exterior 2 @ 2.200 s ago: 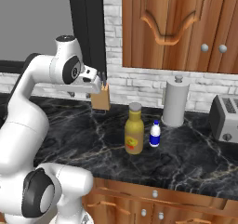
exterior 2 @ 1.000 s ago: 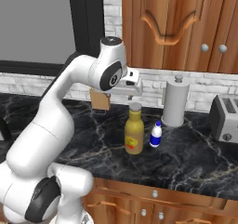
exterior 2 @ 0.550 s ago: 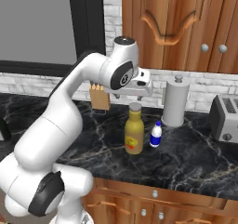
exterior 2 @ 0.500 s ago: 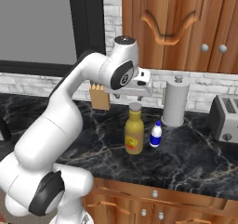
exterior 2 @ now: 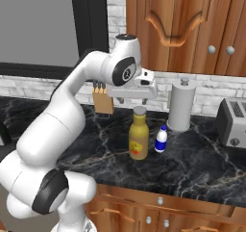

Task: Place the drinks on the dining counter in a tight cluster.

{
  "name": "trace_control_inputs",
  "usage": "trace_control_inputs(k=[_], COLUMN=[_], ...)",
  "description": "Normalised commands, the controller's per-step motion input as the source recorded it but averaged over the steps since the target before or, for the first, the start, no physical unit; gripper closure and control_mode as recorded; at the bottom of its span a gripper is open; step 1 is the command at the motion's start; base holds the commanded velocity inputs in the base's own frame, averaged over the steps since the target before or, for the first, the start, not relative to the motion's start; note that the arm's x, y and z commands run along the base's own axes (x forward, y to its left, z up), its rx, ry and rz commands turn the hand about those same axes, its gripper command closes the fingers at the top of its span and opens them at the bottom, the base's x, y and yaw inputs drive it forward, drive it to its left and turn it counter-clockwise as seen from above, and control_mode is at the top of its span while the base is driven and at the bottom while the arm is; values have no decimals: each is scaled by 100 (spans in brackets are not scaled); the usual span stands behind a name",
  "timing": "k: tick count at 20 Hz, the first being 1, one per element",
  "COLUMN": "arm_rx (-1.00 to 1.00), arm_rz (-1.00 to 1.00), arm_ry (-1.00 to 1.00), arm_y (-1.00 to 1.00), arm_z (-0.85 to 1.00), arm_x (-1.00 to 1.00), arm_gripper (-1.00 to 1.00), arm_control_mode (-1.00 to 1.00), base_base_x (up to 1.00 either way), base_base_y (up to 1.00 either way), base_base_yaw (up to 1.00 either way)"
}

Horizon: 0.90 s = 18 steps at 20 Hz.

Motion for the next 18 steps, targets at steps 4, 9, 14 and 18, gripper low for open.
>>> trace_control_inputs(k=[4, 9, 14, 18], arm_rx=[0, 0, 0, 0], arm_rz=[0, 0, 0, 0], arm_ry=[2, 1, 0, 0], arm_y=[0, 1, 0, 0], arm_z=[-13, -16, -8, -6], arm_x=[8, 30, 32, 34], arm_gripper=[-100, -100, -100, -100], arm_control_mode=[-100, -100, -100, -100], base_base_x=[0, 0, 0, 0], base_base_y=[0, 0, 0, 0], base_base_yaw=[0, 0, 0, 0])
